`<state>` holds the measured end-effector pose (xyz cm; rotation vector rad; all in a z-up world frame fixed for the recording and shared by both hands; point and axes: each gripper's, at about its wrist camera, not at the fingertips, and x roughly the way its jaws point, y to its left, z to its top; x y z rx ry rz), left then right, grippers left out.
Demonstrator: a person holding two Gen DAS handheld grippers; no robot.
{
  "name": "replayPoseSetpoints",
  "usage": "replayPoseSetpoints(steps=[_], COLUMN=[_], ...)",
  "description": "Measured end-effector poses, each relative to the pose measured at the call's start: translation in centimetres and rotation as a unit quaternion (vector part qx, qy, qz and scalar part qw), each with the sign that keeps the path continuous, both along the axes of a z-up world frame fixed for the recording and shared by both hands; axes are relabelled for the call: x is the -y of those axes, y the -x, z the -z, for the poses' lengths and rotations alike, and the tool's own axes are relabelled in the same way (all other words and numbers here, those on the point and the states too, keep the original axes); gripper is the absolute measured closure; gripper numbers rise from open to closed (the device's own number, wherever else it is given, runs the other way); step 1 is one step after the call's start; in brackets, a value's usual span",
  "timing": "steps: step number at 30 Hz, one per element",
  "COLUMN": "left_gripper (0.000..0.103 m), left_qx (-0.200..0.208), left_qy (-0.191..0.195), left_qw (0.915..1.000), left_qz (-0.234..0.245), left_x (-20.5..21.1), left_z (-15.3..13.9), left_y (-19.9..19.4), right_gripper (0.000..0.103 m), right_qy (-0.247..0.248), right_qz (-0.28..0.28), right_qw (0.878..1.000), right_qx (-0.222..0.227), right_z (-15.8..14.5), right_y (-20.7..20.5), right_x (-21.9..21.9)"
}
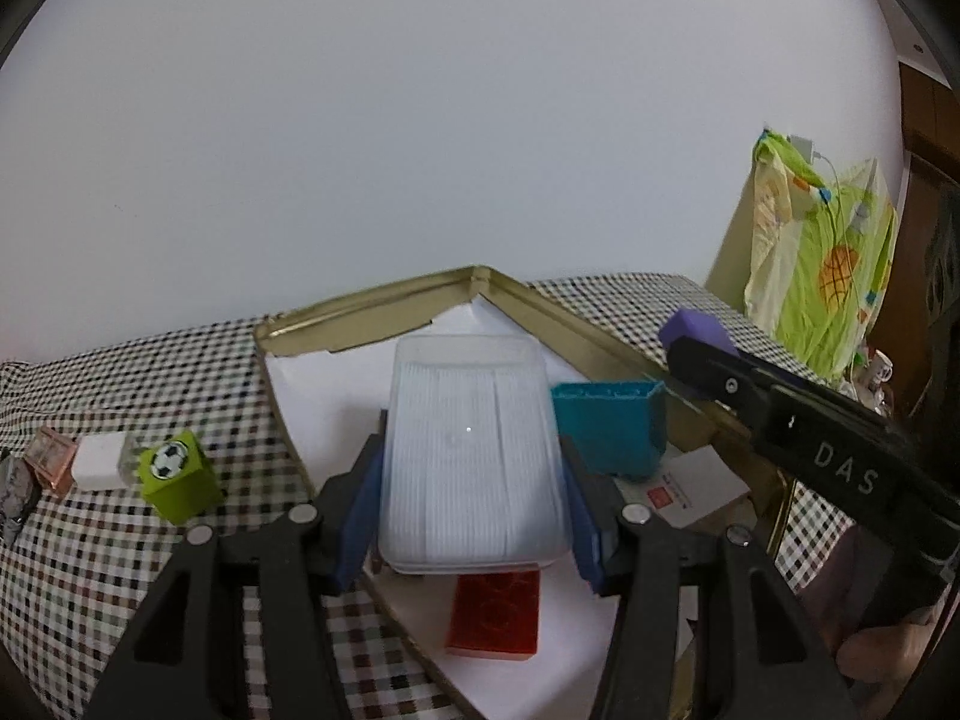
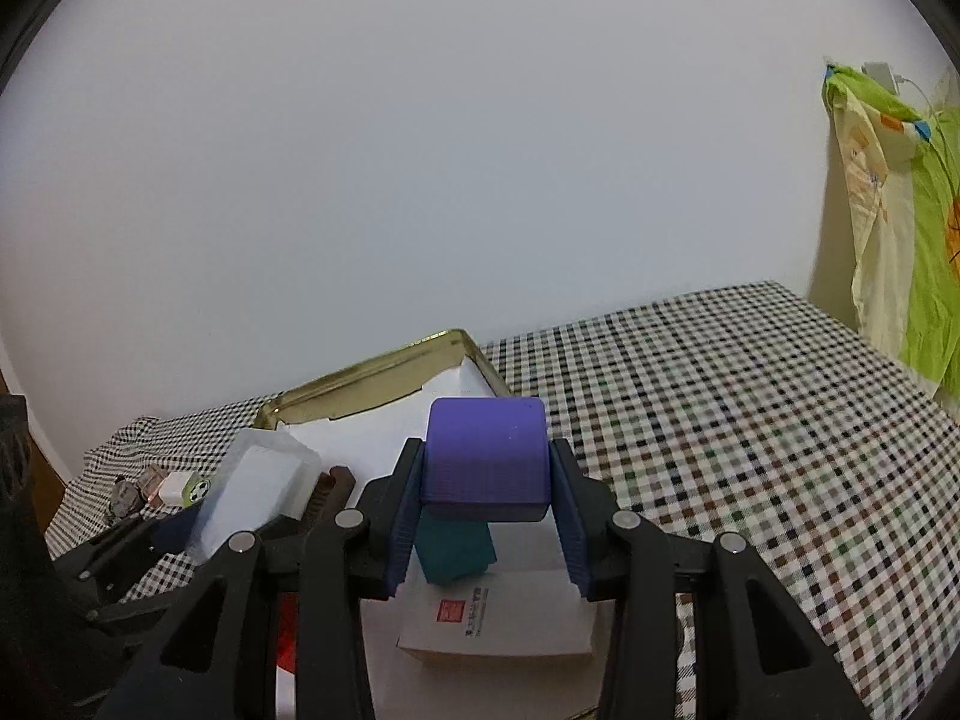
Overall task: Organize rigid objects
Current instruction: 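Carry the clear case and purple block over the gold tin with both tools, then lower the clear case and purple block into the tin and open both tools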
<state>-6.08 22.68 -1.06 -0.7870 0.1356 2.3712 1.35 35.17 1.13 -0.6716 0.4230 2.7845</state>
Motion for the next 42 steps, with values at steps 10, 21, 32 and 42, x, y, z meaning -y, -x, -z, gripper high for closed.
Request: replayPoseSetpoints(steps=[10,21,32,42], left_gripper=[0.049,0.049,0.003,0.003], left_qx=[0.016,0.015,-0.046,-0.052], left_qy=[0.030,0.047,0.036,0.024], left_qw=[0.9994,0.9987,0.9969,0.9890], left_qz=[-0.006,-0.011,-0.052,-0.137], left_x=[-1.5,-1.4,-0.2,3.6], left_z=[0.8,1.3,0.1,-0.8], left_y=[0.2,0.7,0.4,3.0], right_gripper=[0.060,0.060,0.026,0.026], right_qy=[-0.001,-0.012,0.006,0.045], right_qz=[0.009,-0.020,-0.045,0.014], right_qw=[0.999,0.999,0.999,0.998], right_qx=[0.042,0.049,-0.017,-0.047], right_z=[0.6,1.4,0.1,-0.5], right_y=[0.1,1.2,0.4,-1.2], right_x=[-0.2,-0.1,0.5,-1.9])
